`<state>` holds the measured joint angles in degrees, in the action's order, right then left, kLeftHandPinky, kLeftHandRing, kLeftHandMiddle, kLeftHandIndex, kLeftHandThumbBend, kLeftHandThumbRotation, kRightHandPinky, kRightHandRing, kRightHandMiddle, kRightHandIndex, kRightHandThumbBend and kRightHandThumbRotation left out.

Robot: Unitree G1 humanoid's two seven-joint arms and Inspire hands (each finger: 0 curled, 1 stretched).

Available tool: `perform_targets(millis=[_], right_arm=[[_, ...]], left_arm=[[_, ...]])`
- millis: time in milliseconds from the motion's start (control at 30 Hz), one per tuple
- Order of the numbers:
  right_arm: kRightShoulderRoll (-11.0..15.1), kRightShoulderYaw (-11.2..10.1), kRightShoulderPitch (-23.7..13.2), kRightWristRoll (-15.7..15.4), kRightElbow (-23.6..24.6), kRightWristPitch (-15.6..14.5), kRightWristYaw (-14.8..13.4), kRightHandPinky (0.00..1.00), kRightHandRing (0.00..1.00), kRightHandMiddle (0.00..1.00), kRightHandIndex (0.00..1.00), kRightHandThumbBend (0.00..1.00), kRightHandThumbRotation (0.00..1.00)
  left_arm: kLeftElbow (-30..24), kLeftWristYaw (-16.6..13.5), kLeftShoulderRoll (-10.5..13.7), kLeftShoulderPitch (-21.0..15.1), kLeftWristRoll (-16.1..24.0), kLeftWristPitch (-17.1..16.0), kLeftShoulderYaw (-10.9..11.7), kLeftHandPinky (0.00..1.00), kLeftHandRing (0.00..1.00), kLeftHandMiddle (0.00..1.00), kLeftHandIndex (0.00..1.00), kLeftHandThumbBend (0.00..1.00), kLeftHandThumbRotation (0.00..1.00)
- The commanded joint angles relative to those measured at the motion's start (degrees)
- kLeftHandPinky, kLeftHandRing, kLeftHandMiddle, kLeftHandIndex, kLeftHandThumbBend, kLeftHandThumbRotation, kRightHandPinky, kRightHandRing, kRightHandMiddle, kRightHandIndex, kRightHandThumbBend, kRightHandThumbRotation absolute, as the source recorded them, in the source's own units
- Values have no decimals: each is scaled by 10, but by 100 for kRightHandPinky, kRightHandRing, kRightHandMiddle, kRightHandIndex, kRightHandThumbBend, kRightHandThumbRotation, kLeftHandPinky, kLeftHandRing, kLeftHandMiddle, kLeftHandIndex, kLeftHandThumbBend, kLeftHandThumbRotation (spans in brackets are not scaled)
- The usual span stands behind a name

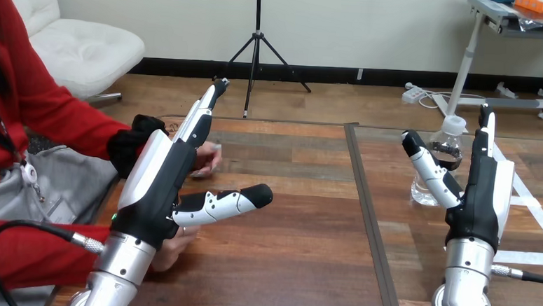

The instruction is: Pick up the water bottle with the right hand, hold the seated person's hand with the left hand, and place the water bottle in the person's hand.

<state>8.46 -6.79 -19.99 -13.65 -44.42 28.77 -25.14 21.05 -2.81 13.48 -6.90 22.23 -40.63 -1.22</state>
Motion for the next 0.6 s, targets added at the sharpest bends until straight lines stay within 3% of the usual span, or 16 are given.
perform_targets(millis=[0, 567], right_arm=[[14, 6, -52, -4, -13, 7, -6, 100, 100, 100, 100, 100, 65], [21, 8, -80, -3, -67, 1, -21, 100, 100, 100, 100, 100, 66]], left_arm=[[-14, -8, 19, -39, 8, -16, -6, 100, 100, 100, 100, 100, 77], [4, -5, 32, -48, 8, -24, -12, 100, 100, 100, 100, 100, 78]])
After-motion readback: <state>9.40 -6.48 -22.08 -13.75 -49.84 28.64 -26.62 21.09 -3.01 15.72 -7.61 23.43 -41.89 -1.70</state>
